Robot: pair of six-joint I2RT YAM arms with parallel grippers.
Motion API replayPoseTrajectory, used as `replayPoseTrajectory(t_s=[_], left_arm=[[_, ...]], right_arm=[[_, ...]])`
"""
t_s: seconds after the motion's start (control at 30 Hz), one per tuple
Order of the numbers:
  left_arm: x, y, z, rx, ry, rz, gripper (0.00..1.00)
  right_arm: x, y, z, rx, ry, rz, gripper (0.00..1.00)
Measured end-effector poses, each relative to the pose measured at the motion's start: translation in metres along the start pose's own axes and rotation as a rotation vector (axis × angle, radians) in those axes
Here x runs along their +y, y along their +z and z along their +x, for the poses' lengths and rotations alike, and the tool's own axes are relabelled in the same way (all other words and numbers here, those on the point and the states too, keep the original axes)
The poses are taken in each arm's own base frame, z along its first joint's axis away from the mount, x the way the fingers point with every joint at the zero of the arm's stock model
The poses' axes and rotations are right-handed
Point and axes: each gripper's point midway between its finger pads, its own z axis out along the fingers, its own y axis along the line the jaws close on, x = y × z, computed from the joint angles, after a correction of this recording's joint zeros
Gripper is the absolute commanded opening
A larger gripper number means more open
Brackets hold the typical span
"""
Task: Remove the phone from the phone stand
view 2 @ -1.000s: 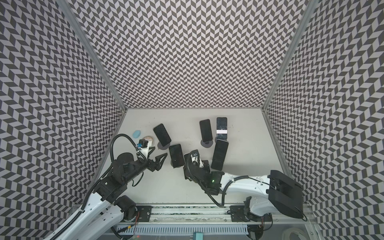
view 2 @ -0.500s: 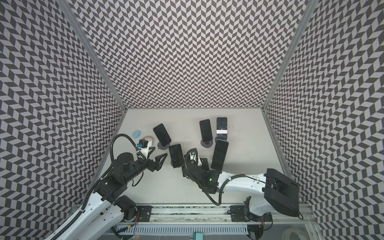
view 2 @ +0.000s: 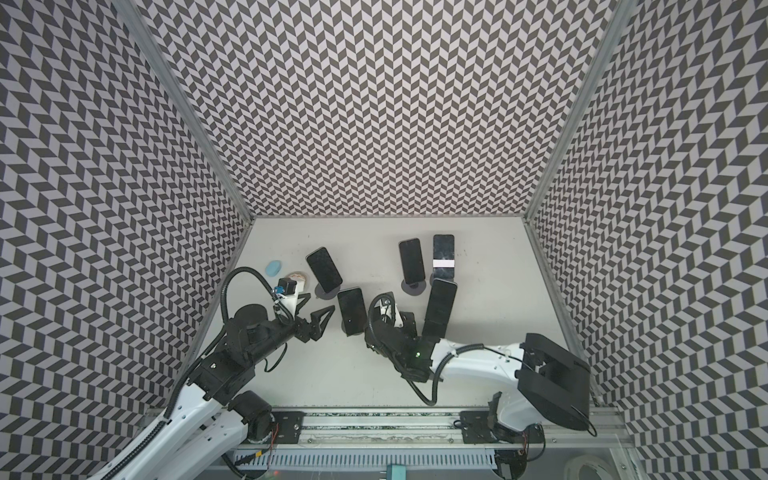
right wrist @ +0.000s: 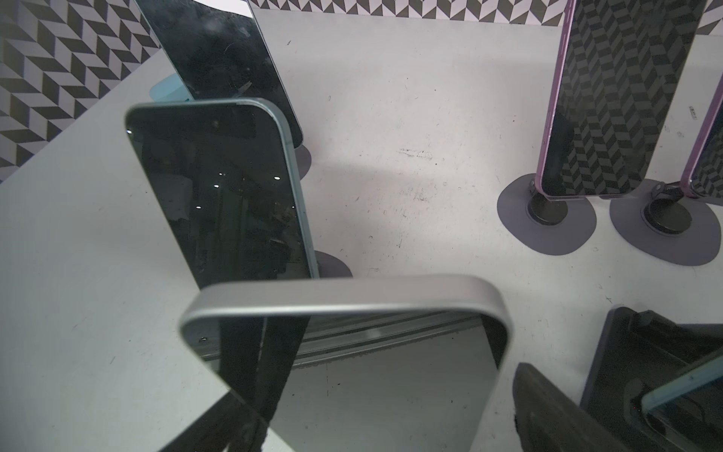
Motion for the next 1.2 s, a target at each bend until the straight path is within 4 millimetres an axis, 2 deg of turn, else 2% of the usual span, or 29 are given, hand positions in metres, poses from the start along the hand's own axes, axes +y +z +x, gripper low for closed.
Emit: replayPoseTrajectory(t_s=[0.6,1.2], left_arm=[[0.0022,-0.0001,-0.0007,-0.003,-0.003,-0.006,0.89],[0.0020,-0.0012,-0.0018,-0.008,-0.002,-0.005,0.89]], right_arm=[[0.0020,0.0015,-0.0035,-0.011,-0.009,-0.007,0.70],[0.0002,-0.0013,-0.0041,-0.003,-0.017,-0.004,0.65]])
